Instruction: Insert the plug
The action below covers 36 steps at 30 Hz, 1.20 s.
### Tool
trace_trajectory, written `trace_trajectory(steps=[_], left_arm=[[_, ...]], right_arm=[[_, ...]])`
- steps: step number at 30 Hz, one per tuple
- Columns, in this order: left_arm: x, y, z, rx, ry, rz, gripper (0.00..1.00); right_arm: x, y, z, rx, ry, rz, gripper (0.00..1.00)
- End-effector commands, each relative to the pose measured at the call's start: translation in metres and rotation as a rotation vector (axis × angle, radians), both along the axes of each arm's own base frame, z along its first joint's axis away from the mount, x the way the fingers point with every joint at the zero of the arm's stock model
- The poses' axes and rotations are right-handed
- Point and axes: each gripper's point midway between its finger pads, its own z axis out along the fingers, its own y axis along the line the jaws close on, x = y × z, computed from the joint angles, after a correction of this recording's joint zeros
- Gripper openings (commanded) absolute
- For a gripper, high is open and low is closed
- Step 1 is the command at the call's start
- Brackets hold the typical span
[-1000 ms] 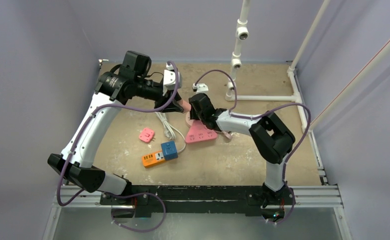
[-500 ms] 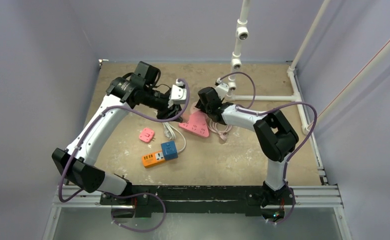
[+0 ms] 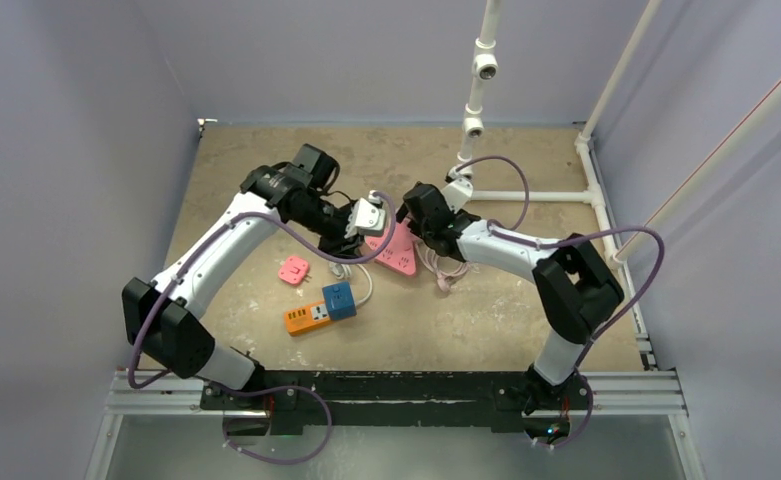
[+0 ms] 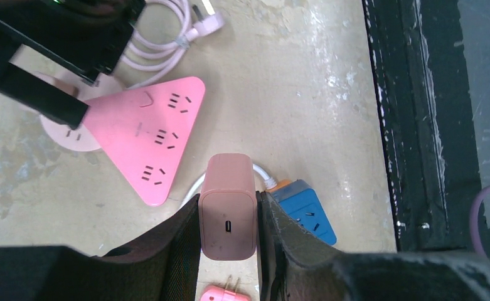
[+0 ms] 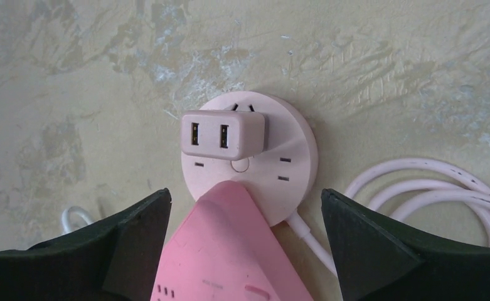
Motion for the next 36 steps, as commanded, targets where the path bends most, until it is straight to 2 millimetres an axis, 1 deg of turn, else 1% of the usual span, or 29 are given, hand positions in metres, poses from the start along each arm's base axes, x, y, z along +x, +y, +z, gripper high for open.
trace_trajectory(steps=[1, 2, 6, 7, 8, 9, 12, 16, 18, 20, 23, 26, 28, 32, 35, 36], left_arm=[[0.002, -0.007, -0.024, 0.052, -0.053, -0.096, 0.0], [0.004, -0.009, -0.03, 0.065, -0.057, -0.106, 0.0], [0.014, -0.023, -0.046, 0.121, -0.112, -0.147, 0.0], [0.017, -0.027, -0.049, 0.137, -0.133, -0.155, 0.0], [0.019, -0.032, -0.052, 0.148, -0.154, -0.164, 0.0], [0.022, -0.035, -0.055, 0.16, -0.171, -0.171, 0.0], [0.034, -0.038, -0.062, 0.202, -0.226, -0.165, 0.0], [0.049, -0.04, -0.068, 0.218, -0.32, -0.122, 0.0], [0.05, -0.039, -0.07, 0.208, -0.375, -0.131, 0.0], [0.049, -0.038, -0.07, 0.202, -0.432, -0.15, 0.0], [0.05, -0.036, -0.074, 0.2, -0.476, -0.167, 0.0], [0.055, -0.038, -0.074, 0.182, -0.537, -0.184, 0.0], [0.056, -0.04, -0.074, 0.174, -0.561, -0.201, 0.0], [0.059, -0.047, -0.074, 0.158, -0.559, -0.207, 0.0], [0.057, -0.049, -0.082, 0.161, -0.525, -0.223, 0.0], [0.056, -0.049, -0.084, 0.162, -0.517, -0.227, 0.0]], right_arm=[[-0.005, -0.009, 0.031, 0.034, -0.06, -0.033, 0.91], [-0.004, -0.01, 0.038, 0.03, -0.08, -0.022, 0.92], [0.011, -0.008, 0.08, 0.018, -0.213, 0.034, 0.92], [0.018, -0.007, 0.092, 0.03, -0.259, 0.05, 0.92], [0.024, -0.007, 0.099, 0.036, -0.291, 0.07, 0.92], [0.03, -0.005, 0.103, 0.038, -0.31, 0.097, 0.92], [0.043, 0.001, 0.102, 0.022, -0.335, 0.148, 0.9], [0.048, 0.012, 0.105, 0.026, -0.396, 0.212, 0.84], [0.053, 0.017, 0.106, 0.025, -0.422, 0.229, 0.8], [0.059, 0.023, 0.102, 0.013, -0.43, 0.249, 0.77], [0.067, 0.031, 0.094, 0.002, -0.427, 0.274, 0.75], [0.071, 0.039, 0.08, 0.002, -0.416, 0.299, 0.73], [0.072, 0.041, 0.068, -0.003, -0.399, 0.308, 0.71], [0.073, 0.04, 0.04, -0.032, -0.36, 0.307, 0.69], [0.072, 0.039, 0.022, -0.052, -0.329, 0.309, 0.69], [0.072, 0.037, 0.019, -0.057, -0.325, 0.303, 0.68]])
